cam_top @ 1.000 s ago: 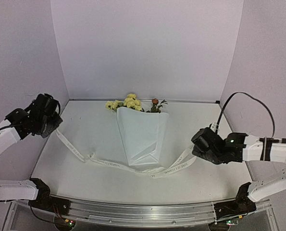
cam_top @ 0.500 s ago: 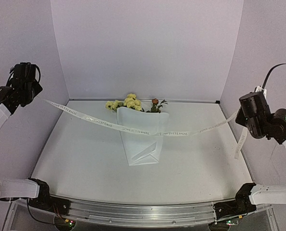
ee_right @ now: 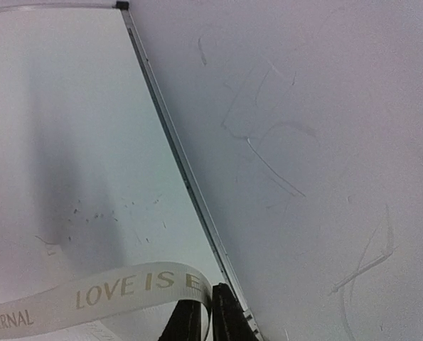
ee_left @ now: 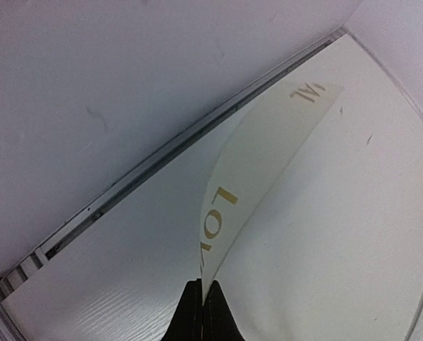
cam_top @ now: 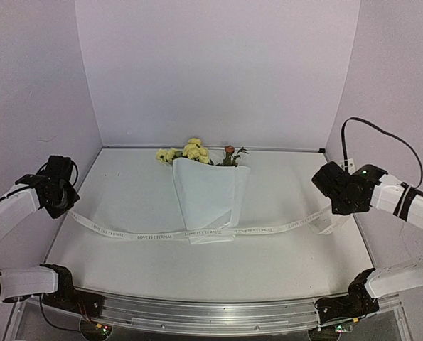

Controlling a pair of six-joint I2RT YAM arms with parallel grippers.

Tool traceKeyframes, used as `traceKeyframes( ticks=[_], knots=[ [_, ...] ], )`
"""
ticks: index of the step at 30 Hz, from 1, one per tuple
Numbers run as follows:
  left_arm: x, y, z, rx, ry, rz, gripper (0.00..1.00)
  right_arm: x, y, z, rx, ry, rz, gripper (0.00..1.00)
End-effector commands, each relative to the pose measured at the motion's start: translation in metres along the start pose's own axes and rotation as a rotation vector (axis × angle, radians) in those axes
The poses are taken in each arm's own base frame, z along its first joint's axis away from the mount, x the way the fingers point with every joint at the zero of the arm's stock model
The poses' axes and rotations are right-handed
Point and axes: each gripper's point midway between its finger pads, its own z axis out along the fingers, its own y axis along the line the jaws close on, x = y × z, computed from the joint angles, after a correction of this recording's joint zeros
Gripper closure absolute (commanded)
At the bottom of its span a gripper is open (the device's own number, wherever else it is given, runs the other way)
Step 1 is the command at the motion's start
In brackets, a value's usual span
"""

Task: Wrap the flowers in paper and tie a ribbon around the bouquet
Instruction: Pick up the folded bouquet from the center of the board.

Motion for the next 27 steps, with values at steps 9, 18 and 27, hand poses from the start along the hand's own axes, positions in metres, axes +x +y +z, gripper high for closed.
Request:
traceKeyframes(
  ticks=[9, 18, 27],
  knots=[
    [-0.005, 0.019, 0.018, -0.024, 0.008, -0.116, 1.0, 0.021, -0.025, 0.041, 0.135, 0.203, 0.18, 0.3],
    [-0.005, 0.012, 0.023, 0.0, 0.024, -0.115, 0.97, 0.003, -0.013, 0.038, -0.006, 0.263, 0.265, 0.11],
    [-0.029, -0.018, 0.008, 0.125, 0.006, -0.096, 0.39, 0.02, 0.077, 0.006, -0.517, 0.329, 0.395, 0.03]
  ],
)
